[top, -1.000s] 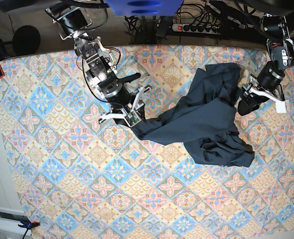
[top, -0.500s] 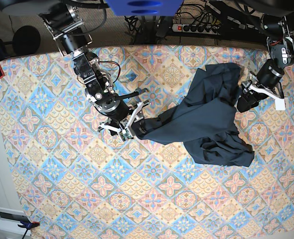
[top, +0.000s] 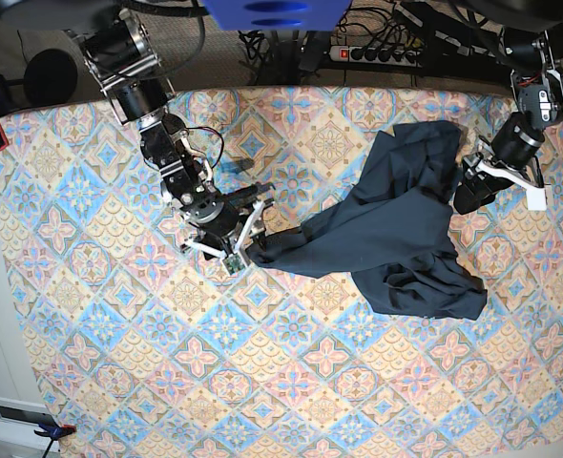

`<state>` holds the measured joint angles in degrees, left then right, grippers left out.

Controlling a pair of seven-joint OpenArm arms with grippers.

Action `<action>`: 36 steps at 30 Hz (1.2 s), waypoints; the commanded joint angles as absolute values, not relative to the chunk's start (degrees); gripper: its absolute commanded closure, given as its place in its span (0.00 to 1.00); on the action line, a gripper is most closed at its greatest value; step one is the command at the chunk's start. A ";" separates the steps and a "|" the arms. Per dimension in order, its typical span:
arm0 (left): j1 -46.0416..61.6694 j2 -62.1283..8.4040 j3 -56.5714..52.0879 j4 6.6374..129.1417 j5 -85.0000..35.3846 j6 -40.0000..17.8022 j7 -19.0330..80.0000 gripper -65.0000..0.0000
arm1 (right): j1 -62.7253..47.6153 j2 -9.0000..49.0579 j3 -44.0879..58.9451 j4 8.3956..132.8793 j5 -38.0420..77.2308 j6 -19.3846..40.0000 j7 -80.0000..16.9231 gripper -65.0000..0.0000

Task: Layout the t-shirt on the table in an organized manner, then fold the t-shirt properly
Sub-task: 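Grasp the opposite shirt edge with the right gripper and pull apart, then stretch the shirt between grippers, then release both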

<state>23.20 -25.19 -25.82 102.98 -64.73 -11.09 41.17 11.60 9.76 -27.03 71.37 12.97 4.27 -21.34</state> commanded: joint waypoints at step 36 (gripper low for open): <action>23.16 -25.98 -26.07 103.96 -65.54 -11.65 40.22 0.54 | 17.89 10.15 -22.11 73.63 12.97 10.24 -20.26 1.00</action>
